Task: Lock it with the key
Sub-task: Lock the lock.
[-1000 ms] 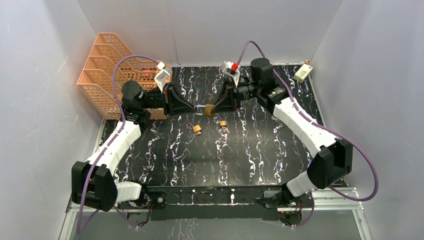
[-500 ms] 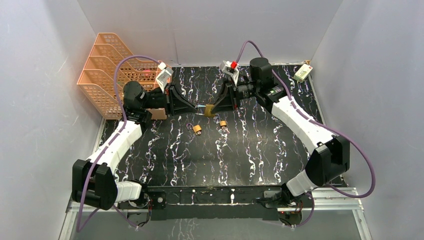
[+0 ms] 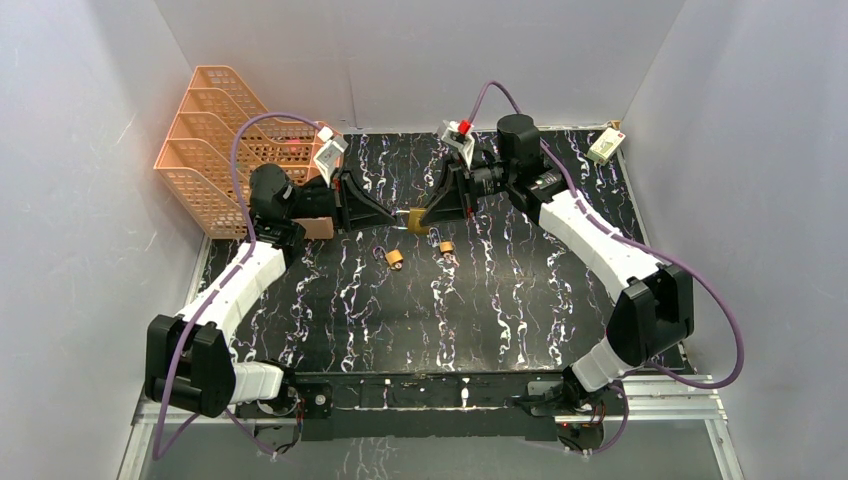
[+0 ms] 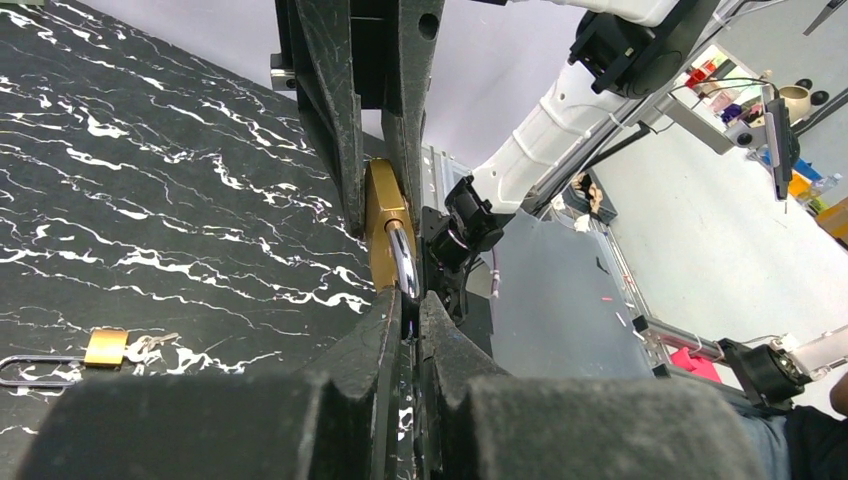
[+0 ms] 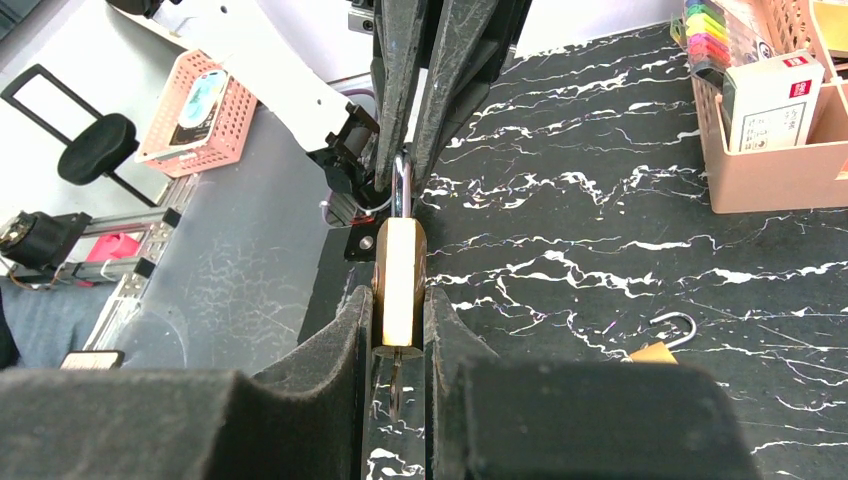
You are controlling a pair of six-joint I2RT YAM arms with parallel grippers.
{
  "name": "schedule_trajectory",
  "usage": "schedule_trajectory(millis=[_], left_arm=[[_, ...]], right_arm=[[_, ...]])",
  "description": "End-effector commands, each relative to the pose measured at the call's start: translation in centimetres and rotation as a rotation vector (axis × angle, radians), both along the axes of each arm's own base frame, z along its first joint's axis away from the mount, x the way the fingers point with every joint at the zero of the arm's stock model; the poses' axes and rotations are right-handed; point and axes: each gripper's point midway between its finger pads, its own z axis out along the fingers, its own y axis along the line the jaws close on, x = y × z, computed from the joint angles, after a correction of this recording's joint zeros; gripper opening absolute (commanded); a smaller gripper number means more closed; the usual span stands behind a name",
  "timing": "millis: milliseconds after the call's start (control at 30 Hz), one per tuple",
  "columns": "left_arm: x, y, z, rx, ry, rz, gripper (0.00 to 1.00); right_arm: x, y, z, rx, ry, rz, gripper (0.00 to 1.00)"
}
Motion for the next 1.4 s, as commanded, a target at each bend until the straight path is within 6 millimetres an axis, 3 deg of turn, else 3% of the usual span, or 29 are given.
schedule_trajectory(millis=[0,167,500,1367], left_arm=[[-0.7,-2.3,-1.5,0.0,0.011,-0.019,0.0],[-0.4,-2.8,-2.1,0.002,0.025,-0.006,0.0],[0.9,-3.0,-1.5,-0.012,0.009,0.052,0.0],[0.7,-2.8,-1.8,0.013,0.0,0.057,0.0]], right_arm=[[-1.1,2.3,4.8,0.137,-0.196,0.051,0.0],[-1.4,2.9,4.8,0.142,-0.193,0.065,0.0],[-1.7,3.4,4.3,0.13,-0.186,0.063,0.0],[-1.6,3.3,4.7,0.132,-0.208,0.041,0.0]])
